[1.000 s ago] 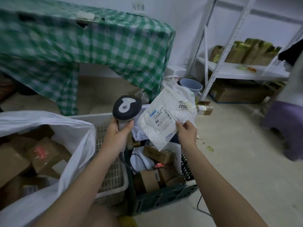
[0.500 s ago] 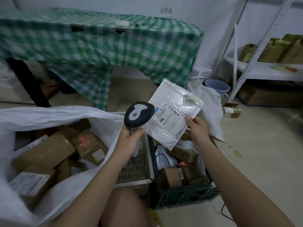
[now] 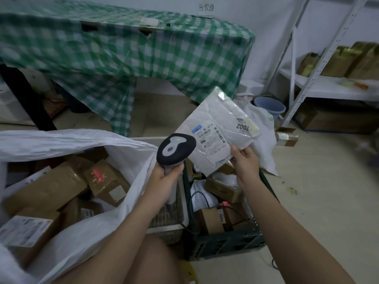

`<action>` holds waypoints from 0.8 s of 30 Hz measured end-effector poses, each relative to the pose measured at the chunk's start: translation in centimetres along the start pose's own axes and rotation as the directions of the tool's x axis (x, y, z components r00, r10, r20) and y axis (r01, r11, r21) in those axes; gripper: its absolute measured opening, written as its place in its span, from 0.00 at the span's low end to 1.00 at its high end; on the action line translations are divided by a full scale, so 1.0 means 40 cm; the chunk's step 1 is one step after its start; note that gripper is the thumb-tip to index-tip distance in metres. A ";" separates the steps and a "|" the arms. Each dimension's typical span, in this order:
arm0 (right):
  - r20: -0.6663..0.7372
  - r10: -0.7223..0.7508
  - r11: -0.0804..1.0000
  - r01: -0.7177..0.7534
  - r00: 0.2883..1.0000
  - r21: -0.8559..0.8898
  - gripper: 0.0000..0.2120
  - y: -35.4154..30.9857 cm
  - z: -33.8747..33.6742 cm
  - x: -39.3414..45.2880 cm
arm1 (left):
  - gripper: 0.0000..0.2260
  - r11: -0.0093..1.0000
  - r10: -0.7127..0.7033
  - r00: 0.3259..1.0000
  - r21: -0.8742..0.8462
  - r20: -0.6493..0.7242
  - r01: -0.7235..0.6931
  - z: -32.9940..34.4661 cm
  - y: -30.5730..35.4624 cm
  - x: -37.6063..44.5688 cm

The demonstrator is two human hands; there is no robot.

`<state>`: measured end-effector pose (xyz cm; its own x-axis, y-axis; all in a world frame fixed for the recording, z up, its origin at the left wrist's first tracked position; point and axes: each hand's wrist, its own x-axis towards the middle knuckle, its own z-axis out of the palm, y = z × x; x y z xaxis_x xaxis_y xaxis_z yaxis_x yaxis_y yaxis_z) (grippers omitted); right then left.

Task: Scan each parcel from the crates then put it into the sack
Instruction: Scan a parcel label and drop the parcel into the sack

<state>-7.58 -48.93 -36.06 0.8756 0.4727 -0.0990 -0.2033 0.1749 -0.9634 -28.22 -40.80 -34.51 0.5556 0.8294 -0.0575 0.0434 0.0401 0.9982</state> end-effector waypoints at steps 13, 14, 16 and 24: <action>0.136 0.115 0.968 -0.142 0.984 0.208 0.20 0.018 -0.077 -0.097 | 0.21 0.983 -0.145 0.979 -0.130 -0.146 0.126 0.064 0.023 0.058; 0.164 0.123 0.963 -0.157 0.979 0.219 0.21 0.019 -0.087 -0.104 | 0.21 0.982 -0.161 0.971 -0.130 -0.174 0.140 0.071 0.019 0.068; 0.201 0.148 0.953 -0.194 0.968 0.233 0.21 0.019 -0.099 -0.120 | 0.25 0.979 -0.194 0.956 -0.110 -0.218 0.174 0.087 0.015 0.079; 0.087 0.041 0.985 -0.055 0.995 0.164 0.24 -0.072 -0.201 -0.079 | 0.25 0.991 -0.134 0.957 -0.034 -0.257 0.130 0.114 0.015 0.086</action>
<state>-6.23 -57.85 -35.00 0.8250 0.5530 -0.1166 -0.3203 0.2875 -0.9026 -22.51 -40.46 -34.18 0.3128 0.9315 -0.1856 0.0867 0.1666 0.9822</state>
